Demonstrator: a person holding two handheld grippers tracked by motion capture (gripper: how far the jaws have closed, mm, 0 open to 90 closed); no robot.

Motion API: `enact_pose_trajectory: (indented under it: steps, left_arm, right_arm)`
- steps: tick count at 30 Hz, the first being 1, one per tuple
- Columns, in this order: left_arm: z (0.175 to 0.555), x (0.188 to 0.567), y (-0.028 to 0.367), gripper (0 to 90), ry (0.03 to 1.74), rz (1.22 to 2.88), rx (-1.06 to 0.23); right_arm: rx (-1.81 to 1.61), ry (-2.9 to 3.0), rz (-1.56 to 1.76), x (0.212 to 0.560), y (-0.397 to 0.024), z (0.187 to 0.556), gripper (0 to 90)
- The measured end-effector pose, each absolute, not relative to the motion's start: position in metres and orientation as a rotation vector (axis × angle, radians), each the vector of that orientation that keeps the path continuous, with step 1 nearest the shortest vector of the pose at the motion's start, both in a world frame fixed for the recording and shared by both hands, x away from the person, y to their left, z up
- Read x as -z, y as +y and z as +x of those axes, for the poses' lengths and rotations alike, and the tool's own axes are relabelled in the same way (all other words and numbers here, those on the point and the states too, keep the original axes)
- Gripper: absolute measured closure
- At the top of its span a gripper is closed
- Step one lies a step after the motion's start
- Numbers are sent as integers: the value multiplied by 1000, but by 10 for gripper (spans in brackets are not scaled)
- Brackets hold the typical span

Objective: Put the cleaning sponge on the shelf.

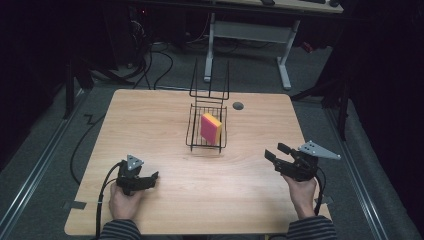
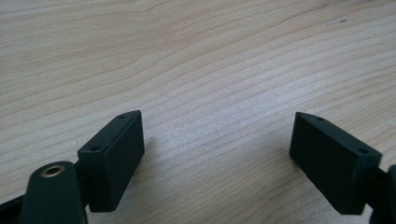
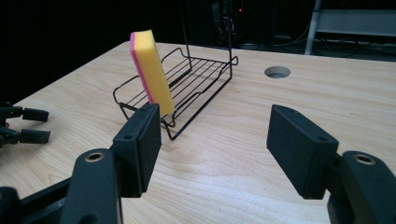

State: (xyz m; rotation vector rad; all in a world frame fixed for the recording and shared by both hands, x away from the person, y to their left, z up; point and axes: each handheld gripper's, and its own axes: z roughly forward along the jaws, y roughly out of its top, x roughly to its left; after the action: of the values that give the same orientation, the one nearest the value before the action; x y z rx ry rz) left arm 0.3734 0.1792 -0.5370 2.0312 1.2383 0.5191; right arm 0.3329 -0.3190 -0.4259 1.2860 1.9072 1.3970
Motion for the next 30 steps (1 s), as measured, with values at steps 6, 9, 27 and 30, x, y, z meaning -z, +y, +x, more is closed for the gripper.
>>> enact_pose_trajectory:
  steps: [6,9,27,30]
  left_arm:
    - [373,537,179,183,1238,2031,-519]
    - [373,537,179,183,1238,2031,-519]
    - [373,537,179,183,1238,2032,-519]
    - [373,537,179,183,1238,2031,-519]
  right_arm:
    - [-1398,1897,1313,435,-322,332,359]
    - [-1395,1904,1322,441,-322,332,359]
    - [-1357,1888,1378,471,-322,329,360]
    - [-1346,1895,1383,476,-321,330,361]
